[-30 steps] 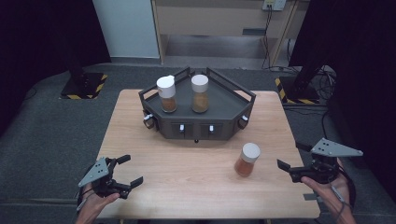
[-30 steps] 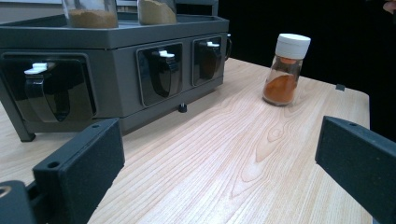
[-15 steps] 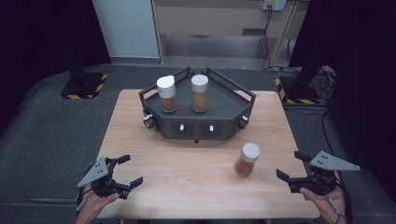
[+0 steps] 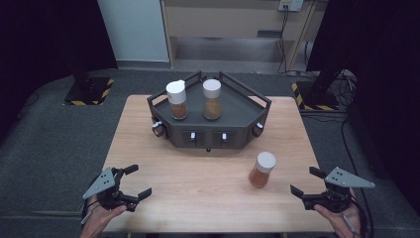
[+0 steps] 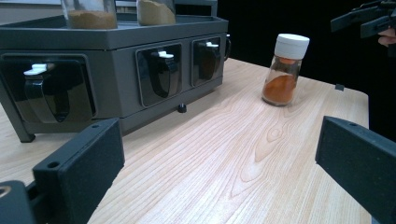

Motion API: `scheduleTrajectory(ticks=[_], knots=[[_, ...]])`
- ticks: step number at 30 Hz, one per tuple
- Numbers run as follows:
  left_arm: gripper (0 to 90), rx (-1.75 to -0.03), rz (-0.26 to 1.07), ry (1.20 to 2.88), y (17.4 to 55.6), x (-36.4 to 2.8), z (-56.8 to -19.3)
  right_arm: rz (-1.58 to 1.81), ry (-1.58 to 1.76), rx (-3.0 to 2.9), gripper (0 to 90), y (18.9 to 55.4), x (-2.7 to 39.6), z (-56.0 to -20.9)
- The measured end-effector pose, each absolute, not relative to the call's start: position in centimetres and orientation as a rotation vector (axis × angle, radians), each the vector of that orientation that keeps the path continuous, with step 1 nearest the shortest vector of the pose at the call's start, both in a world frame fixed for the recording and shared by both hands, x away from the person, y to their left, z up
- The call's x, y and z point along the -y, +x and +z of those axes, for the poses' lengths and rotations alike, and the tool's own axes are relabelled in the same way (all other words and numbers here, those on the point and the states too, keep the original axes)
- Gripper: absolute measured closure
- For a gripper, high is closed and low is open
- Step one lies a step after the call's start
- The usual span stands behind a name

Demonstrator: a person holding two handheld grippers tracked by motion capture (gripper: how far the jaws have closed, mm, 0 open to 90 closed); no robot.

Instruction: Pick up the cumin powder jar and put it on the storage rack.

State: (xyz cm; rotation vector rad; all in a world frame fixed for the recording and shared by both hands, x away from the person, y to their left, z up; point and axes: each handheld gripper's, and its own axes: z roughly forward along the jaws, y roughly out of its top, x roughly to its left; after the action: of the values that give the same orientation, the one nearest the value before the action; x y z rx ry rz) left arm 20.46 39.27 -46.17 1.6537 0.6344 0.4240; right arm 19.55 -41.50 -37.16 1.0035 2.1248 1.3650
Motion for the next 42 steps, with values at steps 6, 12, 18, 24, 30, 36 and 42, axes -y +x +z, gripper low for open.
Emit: scheduleTrajectory(ticks=[6,12,18,24,30,36,42], knots=[[0.0,-0.634,0.424,1.656,20.5,-39.3,-46.2,1.367,1.010,-2.123,4.7,19.6,41.5,-37.7],[0.0,-0.634,0.425,1.656,20.5,-39.3,-46.1,1.384,1.020,-2.110,4.6,19.5,41.6,-38.4],[0.0,-0.634,0.426,1.657,20.5,-39.2,-46.1,1.387,1.028,-2.105,4.6,19.5,41.7,-38.7],[0.0,-0.630,0.425,1.658,20.5,-39.2,-46.2,1.388,1.024,-2.103,4.6,19.5,41.7,-39.1],[0.0,-0.624,0.424,1.659,20.5,-39.2,-46.2,1.398,1.014,-2.104,4.6,19.7,41.7,-39.5],[0.0,-0.616,0.420,1.663,20.6,-39.2,-46.1,1.420,0.998,-2.106,4.6,20.0,41.8,-40.0],[0.0,-0.611,0.417,1.661,20.7,-39.2,-46.2,1.441,0.977,-2.106,4.7,20.2,41.9,-40.4]])
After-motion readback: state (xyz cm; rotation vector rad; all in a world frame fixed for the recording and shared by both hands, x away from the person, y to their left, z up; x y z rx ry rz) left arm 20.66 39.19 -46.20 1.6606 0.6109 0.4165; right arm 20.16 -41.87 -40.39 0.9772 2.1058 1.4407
